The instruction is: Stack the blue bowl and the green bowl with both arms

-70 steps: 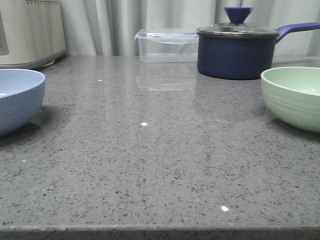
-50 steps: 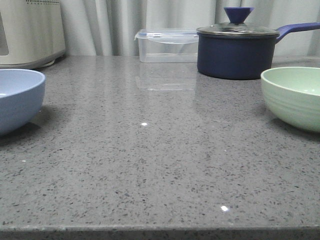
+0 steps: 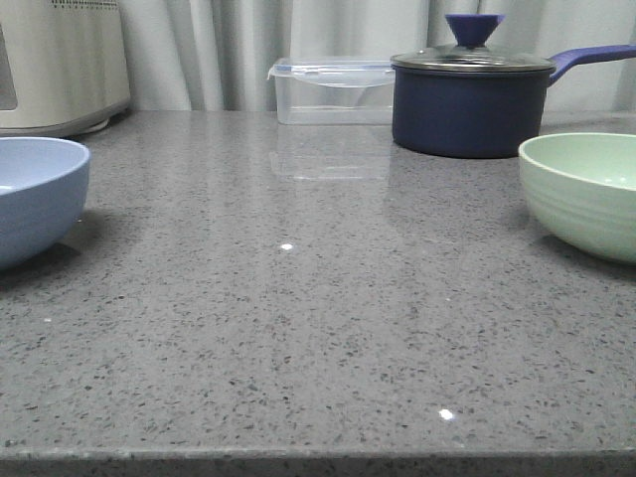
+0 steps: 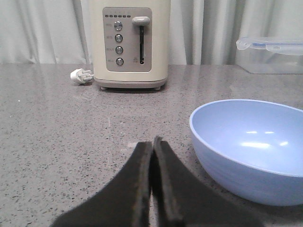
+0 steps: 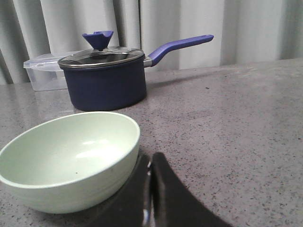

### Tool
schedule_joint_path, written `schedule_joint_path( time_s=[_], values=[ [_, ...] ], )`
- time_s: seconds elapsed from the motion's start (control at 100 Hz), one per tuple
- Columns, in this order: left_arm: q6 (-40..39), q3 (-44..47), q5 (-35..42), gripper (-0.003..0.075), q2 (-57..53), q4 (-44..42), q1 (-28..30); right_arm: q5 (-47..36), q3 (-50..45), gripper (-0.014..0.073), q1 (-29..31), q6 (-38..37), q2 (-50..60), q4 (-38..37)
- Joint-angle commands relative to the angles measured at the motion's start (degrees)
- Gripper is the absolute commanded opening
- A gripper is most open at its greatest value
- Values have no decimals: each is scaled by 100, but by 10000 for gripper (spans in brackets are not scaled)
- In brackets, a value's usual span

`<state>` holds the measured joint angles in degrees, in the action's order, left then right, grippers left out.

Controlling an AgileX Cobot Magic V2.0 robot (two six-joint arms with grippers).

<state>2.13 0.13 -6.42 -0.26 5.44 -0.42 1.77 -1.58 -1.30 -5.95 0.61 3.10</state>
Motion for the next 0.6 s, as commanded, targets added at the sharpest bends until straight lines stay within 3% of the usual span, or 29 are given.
schedule_joint_path(
  time_s=[0.0,0.45,0.59],
  values=[
    [-44,236,490,-20,-193,11,9,-427,-1,-68,27,28,104,-64],
    [-44,158,539,-20,-193,100,9,-492,51,-68,22,28,104,-64],
    [-44,-233,220,-20,-138,116,9,151,421,-68,22,28,57,-64]
  ],
)
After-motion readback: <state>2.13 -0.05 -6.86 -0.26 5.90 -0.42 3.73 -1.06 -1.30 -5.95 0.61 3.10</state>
